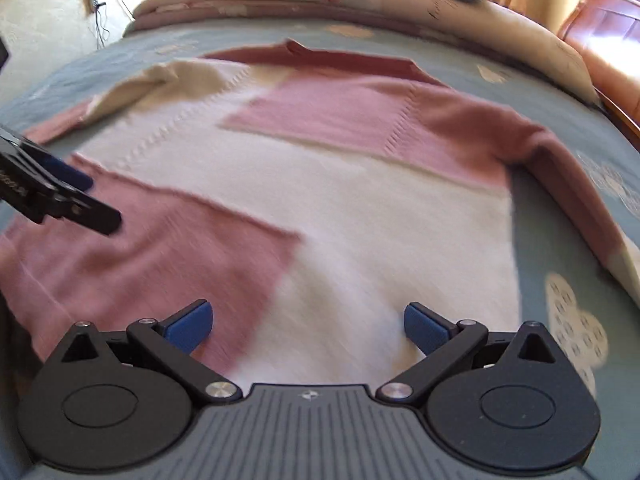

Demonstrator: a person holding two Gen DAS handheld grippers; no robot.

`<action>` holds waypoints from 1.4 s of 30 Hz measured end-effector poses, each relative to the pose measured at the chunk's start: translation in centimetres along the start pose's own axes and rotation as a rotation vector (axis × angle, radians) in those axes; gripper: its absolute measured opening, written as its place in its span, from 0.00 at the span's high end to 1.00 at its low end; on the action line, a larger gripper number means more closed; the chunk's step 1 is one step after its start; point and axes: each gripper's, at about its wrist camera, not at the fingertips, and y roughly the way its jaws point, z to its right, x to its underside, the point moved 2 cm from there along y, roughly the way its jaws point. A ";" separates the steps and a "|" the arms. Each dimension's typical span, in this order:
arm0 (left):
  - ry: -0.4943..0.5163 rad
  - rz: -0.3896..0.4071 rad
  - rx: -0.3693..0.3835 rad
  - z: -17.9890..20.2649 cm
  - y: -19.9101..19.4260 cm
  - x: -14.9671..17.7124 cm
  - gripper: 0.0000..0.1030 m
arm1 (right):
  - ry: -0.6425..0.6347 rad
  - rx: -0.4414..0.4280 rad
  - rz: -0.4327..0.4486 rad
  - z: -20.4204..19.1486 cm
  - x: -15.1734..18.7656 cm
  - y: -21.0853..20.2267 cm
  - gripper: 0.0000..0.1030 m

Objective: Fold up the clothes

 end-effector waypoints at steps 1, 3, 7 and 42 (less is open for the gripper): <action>0.038 0.006 -0.024 0.5 -0.2 0.8 0.02 | -0.017 -0.004 0.016 0.0 0.9 -0.6 0.00; 0.103 0.010 -0.073 1.4 -0.5 2.4 0.01 | -0.020 -0.010 0.019 -0.1 2.5 -1.7 0.00; 0.126 0.009 -0.067 1.9 -1.9 3.7 0.01 | 0.034 -0.013 0.019 0.1 3.5 -3.2 0.00; 0.100 0.028 -0.101 -0.2 -1.2 2.7 0.01 | 0.131 -0.060 0.059 3.5 2.3 -4.4 0.00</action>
